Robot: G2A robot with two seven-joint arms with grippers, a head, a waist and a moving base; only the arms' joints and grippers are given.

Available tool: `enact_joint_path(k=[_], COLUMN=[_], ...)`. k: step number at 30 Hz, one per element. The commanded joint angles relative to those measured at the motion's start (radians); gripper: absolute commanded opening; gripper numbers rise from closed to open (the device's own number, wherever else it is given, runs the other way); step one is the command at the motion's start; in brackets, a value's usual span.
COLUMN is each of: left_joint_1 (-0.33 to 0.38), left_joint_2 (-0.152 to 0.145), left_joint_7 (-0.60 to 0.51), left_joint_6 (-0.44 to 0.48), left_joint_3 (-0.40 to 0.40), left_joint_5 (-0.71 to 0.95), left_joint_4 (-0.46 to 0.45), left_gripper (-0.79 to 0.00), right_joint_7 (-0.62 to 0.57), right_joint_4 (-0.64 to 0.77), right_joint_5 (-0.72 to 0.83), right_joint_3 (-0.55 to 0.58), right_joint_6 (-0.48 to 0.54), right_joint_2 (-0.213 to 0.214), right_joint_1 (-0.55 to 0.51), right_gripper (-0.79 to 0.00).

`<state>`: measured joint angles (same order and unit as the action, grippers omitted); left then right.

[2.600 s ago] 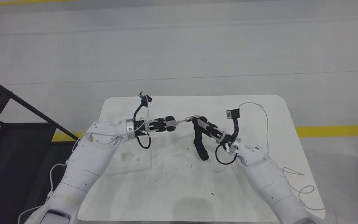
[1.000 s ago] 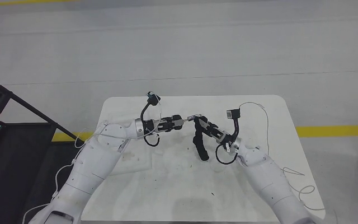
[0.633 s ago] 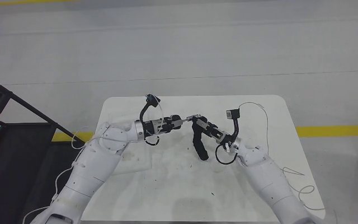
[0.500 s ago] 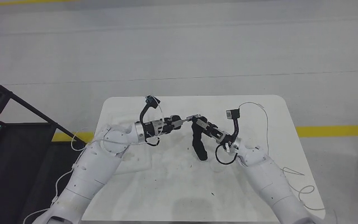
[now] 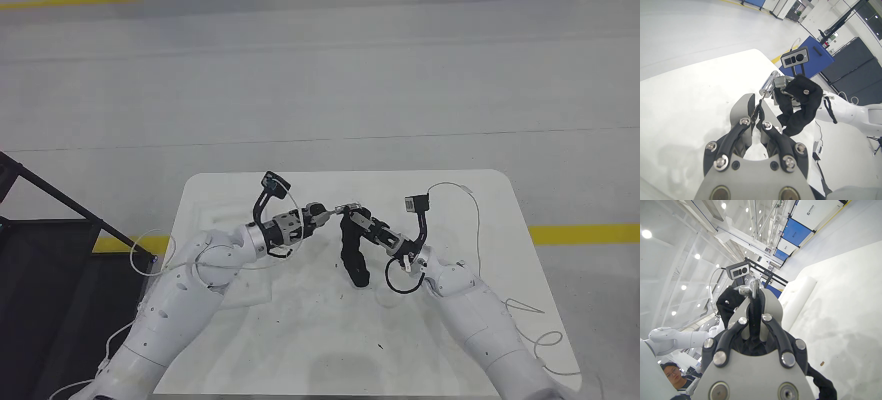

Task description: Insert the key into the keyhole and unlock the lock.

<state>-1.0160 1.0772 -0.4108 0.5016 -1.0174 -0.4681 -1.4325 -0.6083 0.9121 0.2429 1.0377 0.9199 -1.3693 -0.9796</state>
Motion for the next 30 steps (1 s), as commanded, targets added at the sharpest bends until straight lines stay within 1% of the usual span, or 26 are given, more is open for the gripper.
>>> enact_joint_path(k=[1,5,8,13,18,25,30], left_joint_1=[-0.015,-0.039,-0.053,-0.062,-0.078,-0.071,-0.068], left_joint_2=[0.002,0.006,0.01,0.022,0.034,0.052,0.065], left_joint_7=[0.067,0.187,0.278,0.39,0.562,0.708,0.755], left_joint_6=[0.004,-0.017,-0.05,-0.135,-0.255,-0.325,-0.345], left_joint_3=[0.001,0.004,0.013,0.035,0.065,0.101,0.115], left_joint_5=[-0.055,-0.182,-0.288,-0.417,-0.617,-0.767,-0.796], left_joint_4=[-0.01,-0.026,-0.03,-0.027,-0.012,0.044,0.078], left_gripper=[-0.785,-0.785,-0.785,-0.785,-0.785,-0.785,-0.785], right_joint_7=[0.0,0.0,0.0,0.0,0.0,0.0,0.0], right_joint_4=[0.0,0.0,0.0,0.0,0.0,0.0,0.0], right_joint_5=[0.0,0.0,0.0,0.0,0.0,0.0,0.0], right_joint_3=[0.0,0.0,0.0,0.0,0.0,0.0,0.0], right_joint_6=[0.0,0.0,0.0,0.0,0.0,0.0,0.0], right_joint_2=[0.0,0.0,0.0,0.0,0.0,0.0,0.0], right_joint_1=[0.0,0.0,0.0,0.0,0.0,0.0,0.0], right_gripper=[-0.785,-0.785,-0.785,-0.785,-0.785,-0.785,-0.785])
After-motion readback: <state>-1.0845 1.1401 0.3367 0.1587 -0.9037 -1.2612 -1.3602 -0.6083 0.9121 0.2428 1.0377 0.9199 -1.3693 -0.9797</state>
